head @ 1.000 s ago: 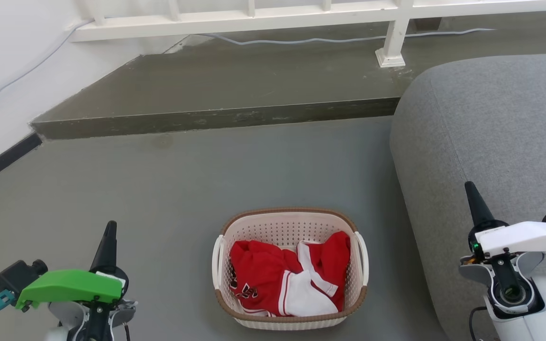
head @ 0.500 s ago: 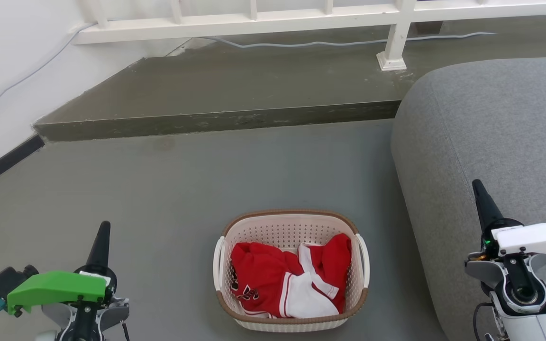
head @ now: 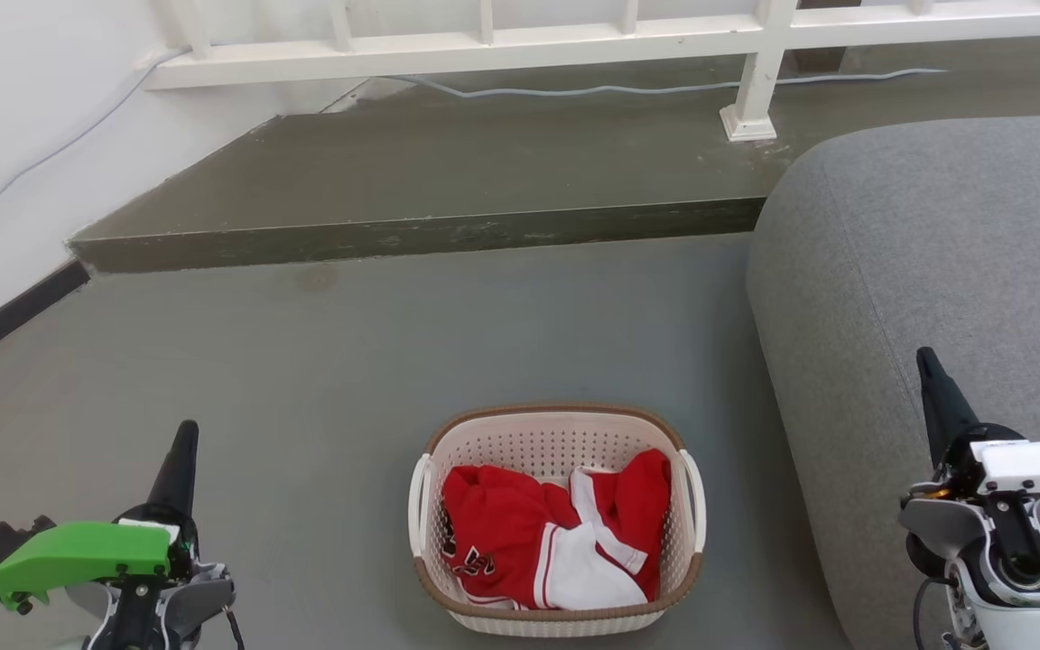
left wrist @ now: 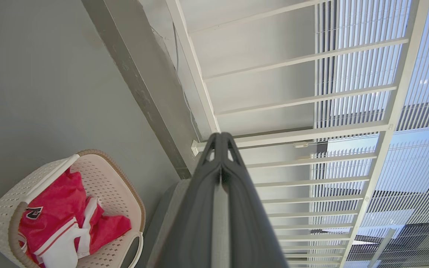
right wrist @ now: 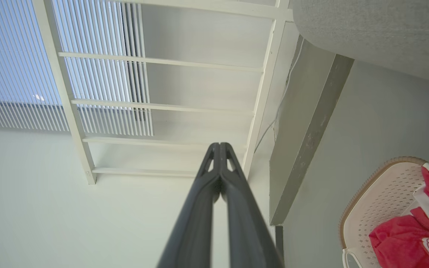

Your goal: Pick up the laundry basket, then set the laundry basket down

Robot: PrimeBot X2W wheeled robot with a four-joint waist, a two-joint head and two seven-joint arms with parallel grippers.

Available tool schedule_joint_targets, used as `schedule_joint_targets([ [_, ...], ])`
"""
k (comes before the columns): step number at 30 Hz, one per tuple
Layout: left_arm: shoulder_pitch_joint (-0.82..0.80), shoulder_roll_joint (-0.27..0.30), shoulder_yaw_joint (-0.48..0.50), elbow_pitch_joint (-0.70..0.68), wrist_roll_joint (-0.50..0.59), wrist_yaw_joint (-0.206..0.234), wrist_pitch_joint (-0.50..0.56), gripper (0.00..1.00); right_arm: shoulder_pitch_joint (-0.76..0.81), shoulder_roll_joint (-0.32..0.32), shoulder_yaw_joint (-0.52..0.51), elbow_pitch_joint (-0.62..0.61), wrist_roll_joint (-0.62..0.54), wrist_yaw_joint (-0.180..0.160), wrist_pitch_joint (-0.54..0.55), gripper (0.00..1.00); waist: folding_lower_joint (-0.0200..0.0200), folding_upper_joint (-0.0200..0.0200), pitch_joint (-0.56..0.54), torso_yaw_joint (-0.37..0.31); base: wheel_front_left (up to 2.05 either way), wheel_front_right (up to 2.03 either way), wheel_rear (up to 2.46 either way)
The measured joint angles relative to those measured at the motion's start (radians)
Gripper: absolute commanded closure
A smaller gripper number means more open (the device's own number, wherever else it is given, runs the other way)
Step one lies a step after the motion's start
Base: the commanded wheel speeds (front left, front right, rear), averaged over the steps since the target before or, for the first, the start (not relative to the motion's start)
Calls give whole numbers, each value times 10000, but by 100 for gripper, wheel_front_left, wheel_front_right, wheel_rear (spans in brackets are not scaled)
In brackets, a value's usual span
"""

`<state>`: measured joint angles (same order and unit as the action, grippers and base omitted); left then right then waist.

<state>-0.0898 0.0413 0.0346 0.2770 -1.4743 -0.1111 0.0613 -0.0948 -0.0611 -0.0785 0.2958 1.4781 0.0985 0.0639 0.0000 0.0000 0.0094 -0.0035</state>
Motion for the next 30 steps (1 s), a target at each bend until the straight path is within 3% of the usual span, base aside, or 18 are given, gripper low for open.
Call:
schedule_joint_targets([
  [13,0,0,324,0,-1348,-90,391,100,16,167,-479,-84,1250,161,355,100,0,0,-68,35,0,0,0],
  [30,0,0,334,0,-1348,-90,391,100,20,173,-493,-90,1250,161,355,100,0,0,-67,35,0,0,0],
])
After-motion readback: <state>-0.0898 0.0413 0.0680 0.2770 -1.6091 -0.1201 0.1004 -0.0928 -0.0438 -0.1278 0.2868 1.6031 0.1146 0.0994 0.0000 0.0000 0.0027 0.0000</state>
